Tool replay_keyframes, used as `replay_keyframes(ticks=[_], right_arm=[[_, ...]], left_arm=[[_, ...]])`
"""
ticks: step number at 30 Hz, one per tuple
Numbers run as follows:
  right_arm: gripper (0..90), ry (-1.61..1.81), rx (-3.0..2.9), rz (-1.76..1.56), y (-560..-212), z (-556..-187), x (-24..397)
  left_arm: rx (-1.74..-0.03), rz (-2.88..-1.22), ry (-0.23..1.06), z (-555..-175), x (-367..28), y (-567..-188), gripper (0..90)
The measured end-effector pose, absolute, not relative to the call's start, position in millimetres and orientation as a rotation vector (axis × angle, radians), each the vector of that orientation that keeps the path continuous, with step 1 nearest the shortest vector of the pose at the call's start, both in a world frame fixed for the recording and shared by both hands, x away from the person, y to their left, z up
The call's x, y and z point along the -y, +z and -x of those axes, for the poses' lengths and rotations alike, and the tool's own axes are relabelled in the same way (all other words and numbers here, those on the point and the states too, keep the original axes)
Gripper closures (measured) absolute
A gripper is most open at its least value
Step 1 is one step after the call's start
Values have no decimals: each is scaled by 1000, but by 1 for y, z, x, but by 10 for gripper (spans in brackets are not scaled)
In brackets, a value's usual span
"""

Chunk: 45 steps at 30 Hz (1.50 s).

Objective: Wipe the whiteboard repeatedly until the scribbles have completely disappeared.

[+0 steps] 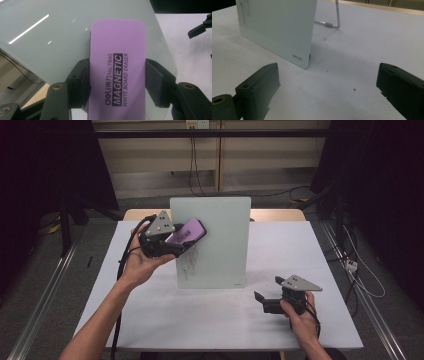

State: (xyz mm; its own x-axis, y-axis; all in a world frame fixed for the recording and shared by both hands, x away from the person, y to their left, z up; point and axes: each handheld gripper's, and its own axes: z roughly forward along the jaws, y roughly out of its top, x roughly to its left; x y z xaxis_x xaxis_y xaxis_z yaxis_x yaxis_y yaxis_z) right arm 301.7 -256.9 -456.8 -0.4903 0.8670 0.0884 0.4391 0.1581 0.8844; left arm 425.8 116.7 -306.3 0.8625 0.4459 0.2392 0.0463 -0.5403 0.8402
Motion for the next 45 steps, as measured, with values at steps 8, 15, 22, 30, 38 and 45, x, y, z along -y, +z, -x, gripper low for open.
replay_keyframes(ticks=[8,15,22,30,38,45], right_arm=[[47,1282,-2002,-1239,-457,-302,257],[47,1283,-2003,-1237,-457,-302,257],[47,1284,-2004,-1232,-457,-302,257],[48,1282,-2004,-1231,-457,-303,257],[48,1281,-2005,-1228,-457,-303,257],[48,1283,-2001,-1232,-457,-303,257]], left_arm=[[-337,-2140,523,-421,-109,-316,410],[-328,-2158,509,-422,-108,-314,411],[-356,-2122,551,-428,-118,-297,411],[-368,-2102,600,-430,-129,-289,411],[-337,-2151,611,-424,-120,-300,411],[-301,-2191,607,-420,-110,-308,411]])
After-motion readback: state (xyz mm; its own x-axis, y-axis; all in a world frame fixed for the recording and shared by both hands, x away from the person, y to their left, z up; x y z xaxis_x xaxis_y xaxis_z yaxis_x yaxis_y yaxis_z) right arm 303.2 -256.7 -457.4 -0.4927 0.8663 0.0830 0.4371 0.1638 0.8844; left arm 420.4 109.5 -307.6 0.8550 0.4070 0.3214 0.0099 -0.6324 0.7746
